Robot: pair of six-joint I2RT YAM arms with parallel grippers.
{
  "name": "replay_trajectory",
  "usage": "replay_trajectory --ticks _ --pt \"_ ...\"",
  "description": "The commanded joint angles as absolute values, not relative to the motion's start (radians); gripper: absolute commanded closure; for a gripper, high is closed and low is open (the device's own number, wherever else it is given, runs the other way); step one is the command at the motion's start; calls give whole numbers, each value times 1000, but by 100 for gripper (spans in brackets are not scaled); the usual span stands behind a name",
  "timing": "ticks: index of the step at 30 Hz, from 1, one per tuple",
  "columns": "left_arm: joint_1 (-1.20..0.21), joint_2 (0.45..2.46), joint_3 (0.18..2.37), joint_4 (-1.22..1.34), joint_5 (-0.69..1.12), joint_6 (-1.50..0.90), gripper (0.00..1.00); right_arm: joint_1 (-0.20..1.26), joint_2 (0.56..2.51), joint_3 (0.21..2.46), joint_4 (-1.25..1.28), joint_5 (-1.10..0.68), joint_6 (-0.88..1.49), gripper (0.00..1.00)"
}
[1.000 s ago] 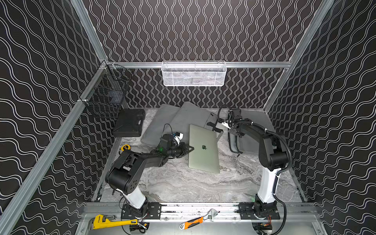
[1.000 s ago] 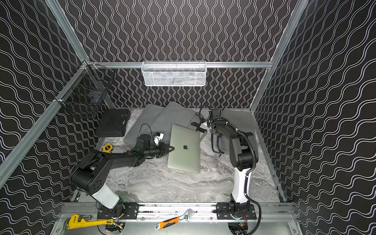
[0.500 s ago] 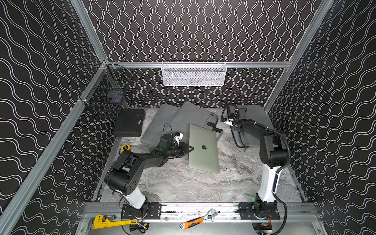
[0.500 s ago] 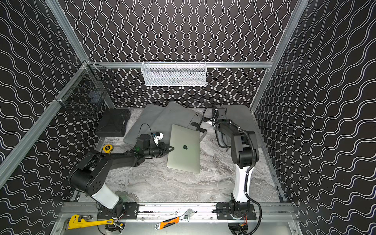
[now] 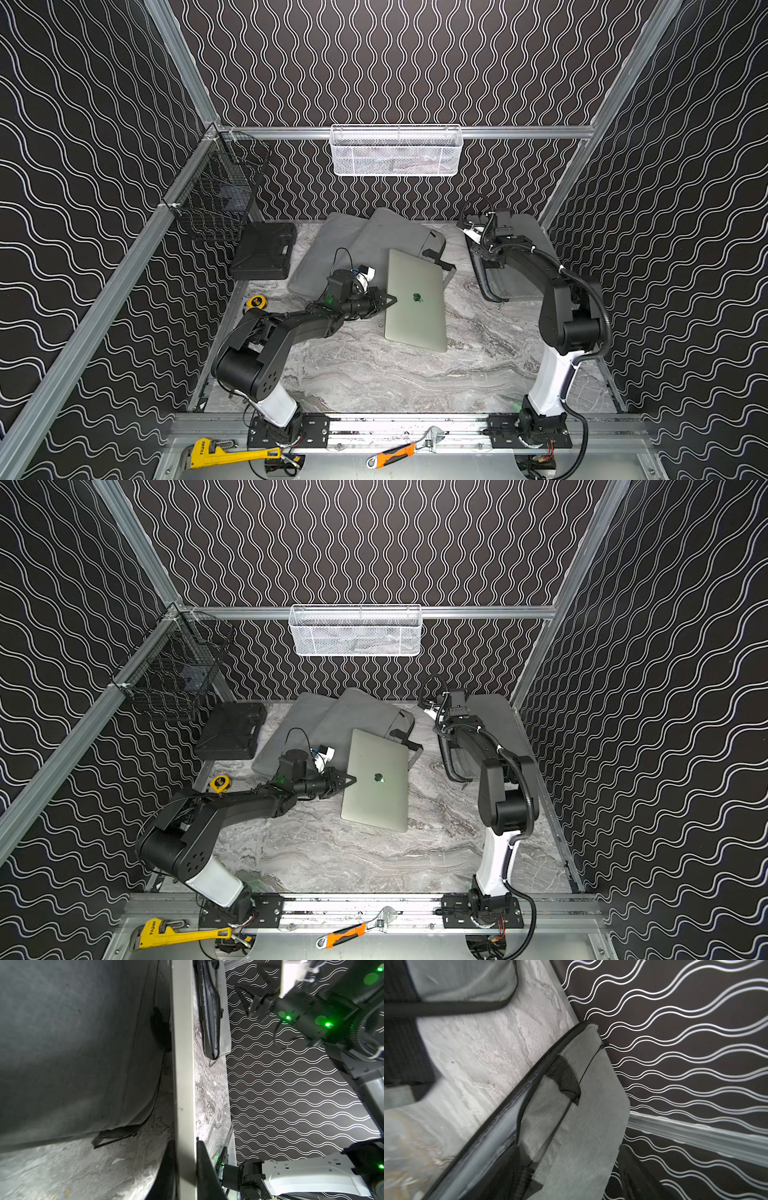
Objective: Open the zippered laptop bag and take out the laptop
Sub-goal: Place the zippered laptop bag at the corner of the board.
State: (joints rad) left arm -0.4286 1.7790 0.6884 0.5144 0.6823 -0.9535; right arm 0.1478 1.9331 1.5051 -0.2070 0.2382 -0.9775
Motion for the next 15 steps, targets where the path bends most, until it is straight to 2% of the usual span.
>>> replay_trajectory --ticks 1,11,15 --pt "-428 1769 704 633 734 -924 100 147 1874 1481 -230 194 -803 24" --pt "-428 1786 689 725 763 -996 100 147 1588 1234 -128 40 -78 24" --pt "-428 1825 676 870 810 -1080 100 146 1508 1127 -153 -14 81 25"
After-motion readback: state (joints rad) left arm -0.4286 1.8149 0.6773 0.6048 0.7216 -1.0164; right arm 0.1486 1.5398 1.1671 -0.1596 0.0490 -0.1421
